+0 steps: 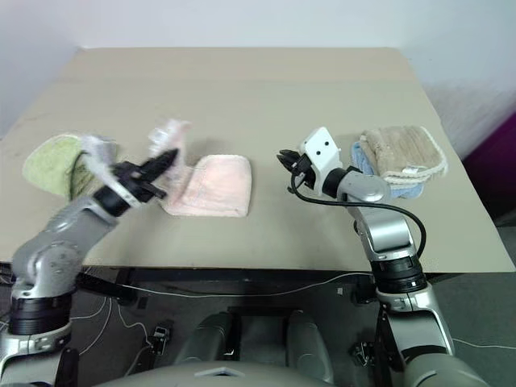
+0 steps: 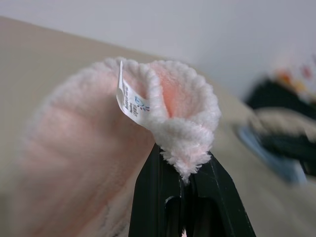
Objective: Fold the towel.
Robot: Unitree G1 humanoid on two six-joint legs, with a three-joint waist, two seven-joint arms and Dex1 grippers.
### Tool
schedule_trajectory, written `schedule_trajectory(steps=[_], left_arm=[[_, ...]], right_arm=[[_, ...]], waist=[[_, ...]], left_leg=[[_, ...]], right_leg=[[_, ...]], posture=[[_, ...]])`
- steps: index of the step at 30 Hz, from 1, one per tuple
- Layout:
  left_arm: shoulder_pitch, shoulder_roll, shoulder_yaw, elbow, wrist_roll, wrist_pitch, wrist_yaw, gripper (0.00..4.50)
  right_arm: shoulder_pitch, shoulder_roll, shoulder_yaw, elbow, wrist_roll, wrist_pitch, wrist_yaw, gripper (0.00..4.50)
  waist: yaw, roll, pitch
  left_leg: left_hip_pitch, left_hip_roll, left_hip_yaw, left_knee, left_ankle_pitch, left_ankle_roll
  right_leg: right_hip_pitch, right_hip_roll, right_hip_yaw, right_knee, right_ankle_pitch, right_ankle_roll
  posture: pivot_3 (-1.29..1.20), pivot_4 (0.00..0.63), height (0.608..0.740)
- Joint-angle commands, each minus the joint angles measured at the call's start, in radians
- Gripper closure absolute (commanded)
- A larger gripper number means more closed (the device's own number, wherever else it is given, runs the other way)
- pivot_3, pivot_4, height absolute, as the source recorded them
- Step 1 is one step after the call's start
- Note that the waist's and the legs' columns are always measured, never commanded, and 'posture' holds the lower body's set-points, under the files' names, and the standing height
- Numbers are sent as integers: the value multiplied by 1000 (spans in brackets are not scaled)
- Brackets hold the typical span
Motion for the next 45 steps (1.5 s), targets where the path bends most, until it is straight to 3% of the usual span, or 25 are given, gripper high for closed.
schedule_trajectory(steps=[1, 4, 12, 22, 26, 36, 44, 45], left_arm=[[-17, 29, -148, -32, 179, -65, -97, 4473], [-32, 41, -241, 0, 314, -108, -134, 4473], [-66, -27, -323, 53, 458, -116, -158, 4473], [-46, -73, -321, 51, 513, -90, -181, 4473], [-42, -90, -320, 45, 515, -74, -187, 3571], [-37, -110, -279, 13, 492, -41, -202, 143], [11, -22, -168, 49, 480, -45, -235, 24], [17, -19, -135, 47, 455, -53, -246, 2]], right_arm=[[3, -5, -26, -41, 4, -7, -20, 4169], [14, -10, -32, -53, 7, -3, -29, 4169], [24, -16, -33, -59, 8, -4, -38, 4169], [26, -16, -26, -60, 8, -7, -37, 4169], [20, -14, -21, -52, 7, -10, -34, 4169], [19, -13, -20, -54, 7, -8, -34, 4169], [25, 7, 1, -68, 21, 0, -24, 4169], [23, 13, 6, -68, 23, 2, -22, 4334]], waist=[[-1, 0, 0], [1, 0, 0], [4, 0, 0], [4, 0, 0], [4, 0, 0], [4, 0, 0], [3, 0, 0], [2, 0, 0]], left_leg=[[0, 0, 0, -1, 0, 0], [0, 0, 0, -3, 1, -1], [0, 0, 0, -4, 1, -1], [0, 0, 0, -3, 1, -1], [0, 0, 0, -3, 1, -1], [0, 0, 0, -3, 1, -1], [0, 0, 0, -3, 1, -1], [0, 0, 0, -3, 1, -1]], right_leg=[[0, 0, 0, 0, 0, 0], [-1, 0, 0, -1, 0, 0], [0, 0, 0, -2, 0, 0], [0, 0, 0, -2, 0, 0], [0, 0, 0, -2, 0, 0], [0, 0, 0, -2, 0, 0], [0, 0, 0, -2, 0, 0], [0, 0, 0, -2, 0, 0]], posture=[[0, 150, 740], [0, 150, 740], [0, 150, 740], [0, 150, 740], [0, 150, 740], [0, 150, 740], [0, 150, 740], [0, 150, 740]])
